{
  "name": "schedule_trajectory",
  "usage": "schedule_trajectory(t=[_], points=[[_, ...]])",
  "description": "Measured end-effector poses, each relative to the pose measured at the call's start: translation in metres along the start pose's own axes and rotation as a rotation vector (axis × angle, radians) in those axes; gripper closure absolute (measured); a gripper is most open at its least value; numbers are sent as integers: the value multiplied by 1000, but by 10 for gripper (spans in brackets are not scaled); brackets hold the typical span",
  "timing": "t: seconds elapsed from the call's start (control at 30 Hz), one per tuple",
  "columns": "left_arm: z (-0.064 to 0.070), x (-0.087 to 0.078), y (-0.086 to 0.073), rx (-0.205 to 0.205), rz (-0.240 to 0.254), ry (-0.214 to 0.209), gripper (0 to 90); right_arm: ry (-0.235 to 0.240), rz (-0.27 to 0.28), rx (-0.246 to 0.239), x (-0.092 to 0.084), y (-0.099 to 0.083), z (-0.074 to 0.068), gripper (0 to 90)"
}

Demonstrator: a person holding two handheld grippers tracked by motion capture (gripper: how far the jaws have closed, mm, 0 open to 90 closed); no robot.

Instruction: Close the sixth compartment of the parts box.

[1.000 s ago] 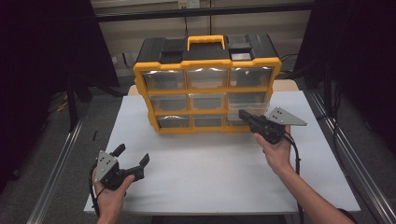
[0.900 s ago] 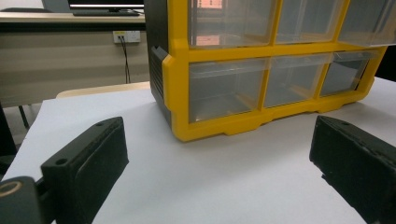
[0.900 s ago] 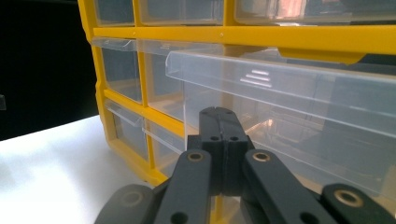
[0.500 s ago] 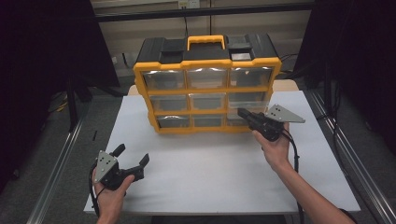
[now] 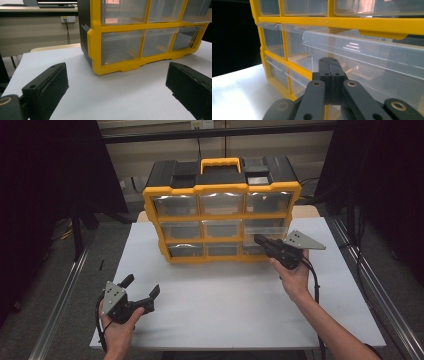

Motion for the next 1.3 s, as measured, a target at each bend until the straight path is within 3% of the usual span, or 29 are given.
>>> schedule_trajectory(t=[0.4, 1.17, 1.3], points=[[1, 0, 1, -11, 8, -14, 51, -10, 0, -4, 3, 2, 3, 900], [0, -1, 1, -12, 6, 0, 47, -34, 14, 6, 11, 3, 9, 900], [0, 0, 0, -14, 10, -16, 46, -31, 16, 8, 13, 3, 10, 900]])
Point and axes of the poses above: each handheld gripper's, and its own axes: x roughly forward along the jaws, y roughly out of its top, z roughly to its right, the point moved 5 cm from there along x, roughly forward along the jaws, and after that the axes turned 2 degrees about -z, right-handed, at the moved point
